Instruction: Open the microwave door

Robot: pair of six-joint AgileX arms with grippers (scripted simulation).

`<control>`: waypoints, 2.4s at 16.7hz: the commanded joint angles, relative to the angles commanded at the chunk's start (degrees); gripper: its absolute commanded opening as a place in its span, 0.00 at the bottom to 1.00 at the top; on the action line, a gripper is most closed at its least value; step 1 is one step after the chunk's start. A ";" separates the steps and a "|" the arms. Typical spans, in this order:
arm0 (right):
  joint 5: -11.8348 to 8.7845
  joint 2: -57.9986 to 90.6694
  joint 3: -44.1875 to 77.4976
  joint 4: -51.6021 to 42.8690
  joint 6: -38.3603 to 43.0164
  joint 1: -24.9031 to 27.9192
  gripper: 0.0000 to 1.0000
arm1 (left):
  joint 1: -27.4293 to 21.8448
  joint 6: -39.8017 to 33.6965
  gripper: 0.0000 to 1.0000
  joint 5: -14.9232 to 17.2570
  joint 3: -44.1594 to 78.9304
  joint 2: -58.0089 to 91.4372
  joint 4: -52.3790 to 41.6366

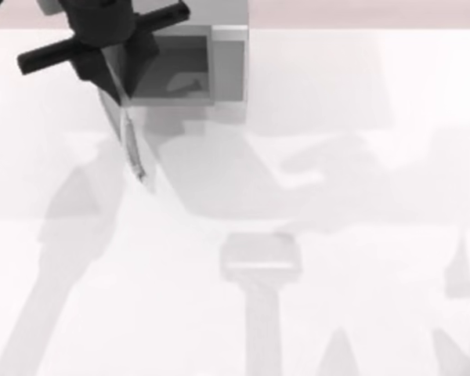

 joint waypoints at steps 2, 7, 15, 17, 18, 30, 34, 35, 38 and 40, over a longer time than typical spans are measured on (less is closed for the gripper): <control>0.00 0.00 0.00 0.00 0.00 0.00 1.00 | -0.27 -0.09 0.00 -0.05 -0.06 0.16 0.40; 0.00 0.00 0.00 0.00 0.00 0.00 1.00 | -0.02 -0.04 0.00 -0.02 -6.00 -1.55 4.45; 0.00 0.00 0.00 0.00 0.00 0.00 1.00 | 0.05 0.02 0.00 -0.02 -8.74 -2.36 6.38; 0.00 0.00 0.00 0.00 0.00 0.00 1.00 | 0.05 0.02 0.00 -0.02 -8.74 -2.36 6.38; 0.00 0.00 0.00 0.00 0.00 0.00 1.00 | 0.05 0.02 0.00 -0.02 -8.74 -2.36 6.38; 0.00 0.00 0.00 0.00 0.00 0.00 1.00 | 0.05 0.02 0.00 -0.02 -8.74 -2.36 6.38; 0.00 0.00 0.00 0.00 0.00 0.00 1.00 | 0.05 0.02 0.00 -0.02 -8.74 -2.36 6.38; 0.00 0.00 0.00 0.00 0.00 0.00 1.00 | -0.16 -0.01 0.00 0.07 -8.72 -2.69 6.45; 0.00 0.00 0.00 0.00 0.00 0.00 1.00 | 0.59 0.85 0.00 0.06 -10.67 -3.80 7.17; 0.00 0.00 0.00 0.00 0.00 0.00 1.00 | 1.52 2.14 0.00 0.00 -13.33 -5.39 8.22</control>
